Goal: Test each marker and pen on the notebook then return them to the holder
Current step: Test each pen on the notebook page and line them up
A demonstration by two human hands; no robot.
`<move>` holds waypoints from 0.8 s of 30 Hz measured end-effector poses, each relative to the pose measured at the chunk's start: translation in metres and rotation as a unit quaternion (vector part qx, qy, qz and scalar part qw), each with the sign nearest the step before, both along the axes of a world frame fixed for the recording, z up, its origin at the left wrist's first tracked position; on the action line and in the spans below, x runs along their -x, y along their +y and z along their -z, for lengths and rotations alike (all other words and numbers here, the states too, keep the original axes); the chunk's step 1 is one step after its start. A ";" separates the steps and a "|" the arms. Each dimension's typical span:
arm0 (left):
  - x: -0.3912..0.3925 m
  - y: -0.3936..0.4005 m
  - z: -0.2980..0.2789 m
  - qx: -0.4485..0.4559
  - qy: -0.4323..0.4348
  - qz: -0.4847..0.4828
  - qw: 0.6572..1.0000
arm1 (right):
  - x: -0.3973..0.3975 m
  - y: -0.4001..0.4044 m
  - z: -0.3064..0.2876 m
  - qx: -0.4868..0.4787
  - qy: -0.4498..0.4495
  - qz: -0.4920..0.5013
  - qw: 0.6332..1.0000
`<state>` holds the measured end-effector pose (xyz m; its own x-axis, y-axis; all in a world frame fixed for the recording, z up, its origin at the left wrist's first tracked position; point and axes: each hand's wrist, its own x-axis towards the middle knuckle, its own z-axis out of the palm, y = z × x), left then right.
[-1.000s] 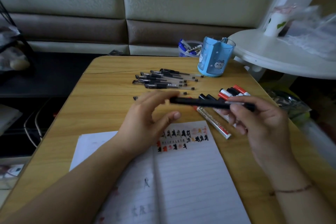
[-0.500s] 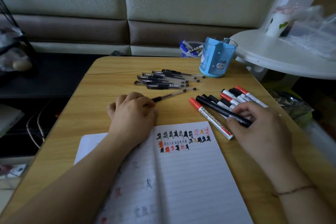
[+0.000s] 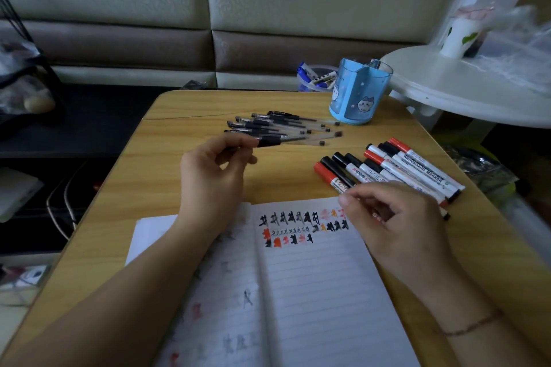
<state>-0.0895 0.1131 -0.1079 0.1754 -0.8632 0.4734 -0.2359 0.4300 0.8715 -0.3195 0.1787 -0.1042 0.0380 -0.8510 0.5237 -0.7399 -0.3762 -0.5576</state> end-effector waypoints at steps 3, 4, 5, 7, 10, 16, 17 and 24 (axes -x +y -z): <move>0.005 0.010 -0.006 0.061 0.084 0.190 0.976 | -0.006 0.001 0.000 -0.028 -0.043 -0.051 0.997; 0.009 0.015 -0.007 0.059 0.080 0.252 0.963 | -0.008 0.002 -0.002 -0.044 -0.083 -0.074 0.993; 0.013 0.020 -0.008 0.044 0.060 0.294 0.953 | -0.009 0.003 -0.004 -0.061 -0.132 -0.099 0.984; 0.022 0.029 -0.006 0.009 -0.006 0.317 0.948 | -0.011 0.005 -0.008 -0.096 -0.246 -0.152 0.952; 0.028 0.035 -0.002 0.047 -0.154 0.292 0.943 | -0.014 0.008 -0.011 -0.111 -0.304 -0.174 0.930; 0.029 0.033 -0.003 0.110 -0.320 0.299 0.892 | -0.020 0.008 -0.005 -0.156 -0.307 -0.189 0.920; 0.029 0.033 -0.004 0.100 -0.328 0.297 0.891 | -0.020 0.008 -0.005 -0.172 -0.324 -0.203 0.908; 0.023 0.026 -0.004 0.124 -0.345 0.295 0.882 | -0.015 0.010 -0.009 -0.178 -0.326 -0.264 0.890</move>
